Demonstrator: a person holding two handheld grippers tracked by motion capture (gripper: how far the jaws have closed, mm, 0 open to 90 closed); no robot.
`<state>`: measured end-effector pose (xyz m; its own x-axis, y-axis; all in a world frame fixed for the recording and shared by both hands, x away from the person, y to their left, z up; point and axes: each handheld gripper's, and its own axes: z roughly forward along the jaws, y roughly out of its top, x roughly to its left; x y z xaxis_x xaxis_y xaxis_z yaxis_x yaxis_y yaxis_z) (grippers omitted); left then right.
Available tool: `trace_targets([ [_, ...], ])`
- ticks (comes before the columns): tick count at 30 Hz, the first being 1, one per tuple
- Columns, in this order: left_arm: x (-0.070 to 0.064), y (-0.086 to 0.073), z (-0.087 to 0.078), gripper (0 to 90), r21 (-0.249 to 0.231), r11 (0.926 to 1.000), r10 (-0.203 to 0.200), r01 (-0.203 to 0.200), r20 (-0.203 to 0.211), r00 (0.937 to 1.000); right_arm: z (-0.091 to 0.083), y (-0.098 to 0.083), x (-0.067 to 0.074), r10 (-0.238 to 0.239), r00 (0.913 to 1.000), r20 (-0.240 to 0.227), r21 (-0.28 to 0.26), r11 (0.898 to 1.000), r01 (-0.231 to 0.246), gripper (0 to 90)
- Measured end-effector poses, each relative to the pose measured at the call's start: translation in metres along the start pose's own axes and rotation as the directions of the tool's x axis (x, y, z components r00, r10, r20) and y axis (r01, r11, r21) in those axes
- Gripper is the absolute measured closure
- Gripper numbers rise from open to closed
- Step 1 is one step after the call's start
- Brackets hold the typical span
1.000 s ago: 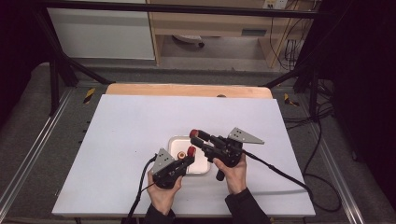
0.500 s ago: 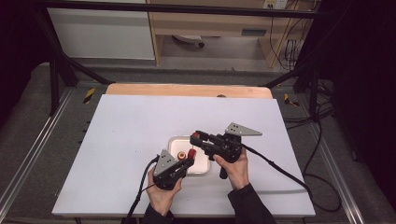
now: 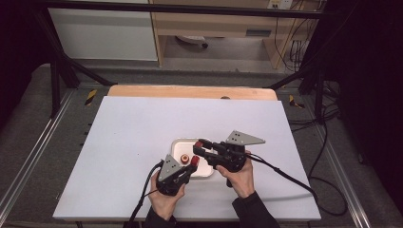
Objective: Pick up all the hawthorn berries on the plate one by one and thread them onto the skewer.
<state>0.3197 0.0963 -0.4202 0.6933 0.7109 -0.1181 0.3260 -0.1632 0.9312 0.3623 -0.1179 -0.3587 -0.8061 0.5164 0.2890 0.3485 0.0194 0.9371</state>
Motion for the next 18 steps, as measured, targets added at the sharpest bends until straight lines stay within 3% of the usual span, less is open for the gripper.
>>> trace_targets([
  [13,-0.0012,0.0018,-0.0042,89.5,-0.006,0.9998,0.018,-0.018,-0.018,0.9997,0.0015,-0.0021,-0.0006,0.055,0.9984,-0.011,-0.021,0.998,-0.055,63.0],
  [16,0.0008,0.0017,-0.0048,89.5,-0.005,1.0,0.003,-0.004,-0.011,0.9999,0.002,-0.0027,-0.0006,0.062,0.998,-0.012,-0.016,0.998,-0.062,63.0],
  [18,0.002,0.0034,-0.0073,89.4,-0.012,0.9998,-0.013,0.014,0.027,0.9995,0.0014,-0.001,-0.0017,0.063,0.9978,-0.021,-0.018,0.998,-0.063,63.1],
])
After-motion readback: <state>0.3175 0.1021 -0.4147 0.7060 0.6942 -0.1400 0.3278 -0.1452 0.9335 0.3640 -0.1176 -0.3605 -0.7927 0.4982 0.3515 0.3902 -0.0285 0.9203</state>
